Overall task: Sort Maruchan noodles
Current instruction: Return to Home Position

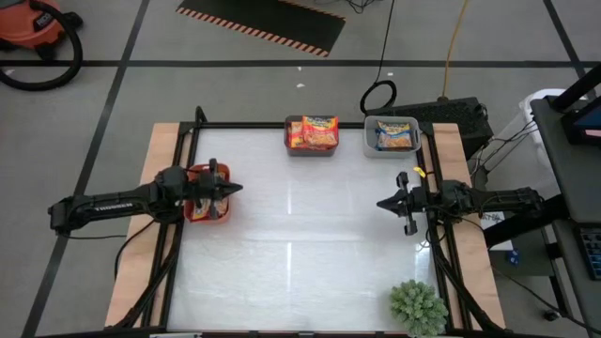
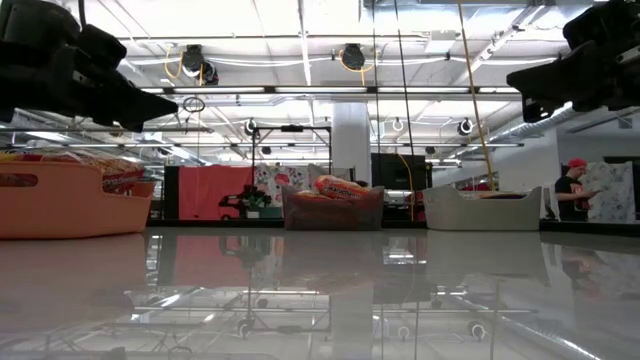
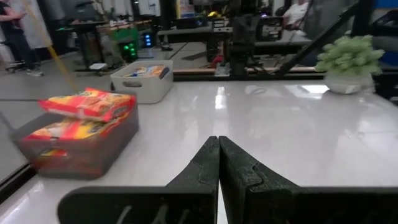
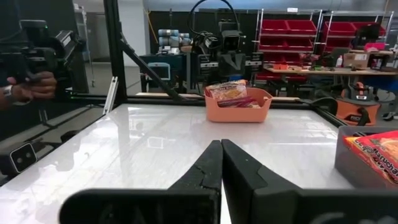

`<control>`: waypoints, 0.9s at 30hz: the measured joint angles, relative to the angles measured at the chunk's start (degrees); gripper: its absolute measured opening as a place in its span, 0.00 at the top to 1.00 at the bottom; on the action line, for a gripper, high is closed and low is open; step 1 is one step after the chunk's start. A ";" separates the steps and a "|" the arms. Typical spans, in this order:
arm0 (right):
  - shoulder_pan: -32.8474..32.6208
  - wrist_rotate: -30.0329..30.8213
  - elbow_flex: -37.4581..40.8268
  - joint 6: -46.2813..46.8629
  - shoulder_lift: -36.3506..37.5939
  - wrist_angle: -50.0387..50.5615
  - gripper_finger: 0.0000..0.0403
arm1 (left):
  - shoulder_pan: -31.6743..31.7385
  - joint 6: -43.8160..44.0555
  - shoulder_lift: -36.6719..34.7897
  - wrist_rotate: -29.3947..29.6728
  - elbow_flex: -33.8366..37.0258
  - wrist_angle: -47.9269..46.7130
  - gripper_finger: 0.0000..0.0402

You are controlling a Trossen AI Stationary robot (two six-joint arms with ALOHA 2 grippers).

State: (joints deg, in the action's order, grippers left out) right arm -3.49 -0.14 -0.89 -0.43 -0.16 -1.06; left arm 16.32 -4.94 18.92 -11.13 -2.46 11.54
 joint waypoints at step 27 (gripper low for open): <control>0.00 0.07 0.00 -0.42 -0.02 -1.03 1.00 | -7.55 7.20 -3.16 0.01 -0.02 -7.12 0.99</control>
State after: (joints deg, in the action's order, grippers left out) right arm -3.49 -0.08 -0.89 -0.84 -0.19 -2.09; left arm 8.77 2.26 15.76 -11.12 -2.48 4.42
